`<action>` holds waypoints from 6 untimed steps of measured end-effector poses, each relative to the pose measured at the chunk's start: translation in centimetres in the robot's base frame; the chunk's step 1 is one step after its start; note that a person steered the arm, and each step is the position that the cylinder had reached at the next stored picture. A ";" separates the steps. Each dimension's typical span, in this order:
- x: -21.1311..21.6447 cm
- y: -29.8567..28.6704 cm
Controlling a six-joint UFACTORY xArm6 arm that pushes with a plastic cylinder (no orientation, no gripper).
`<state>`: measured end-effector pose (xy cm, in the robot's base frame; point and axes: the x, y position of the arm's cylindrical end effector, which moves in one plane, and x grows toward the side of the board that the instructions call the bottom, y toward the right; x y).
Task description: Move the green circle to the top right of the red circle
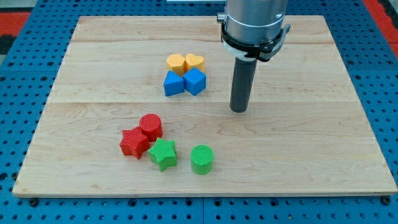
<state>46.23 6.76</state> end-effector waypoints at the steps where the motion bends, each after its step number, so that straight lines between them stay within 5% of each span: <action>1: 0.9 0.0; 3: 8.2 2.2; 4: 12.4 -3.1; 5: 11.3 -6.1; 6: 5.8 -8.6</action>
<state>52.04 -1.83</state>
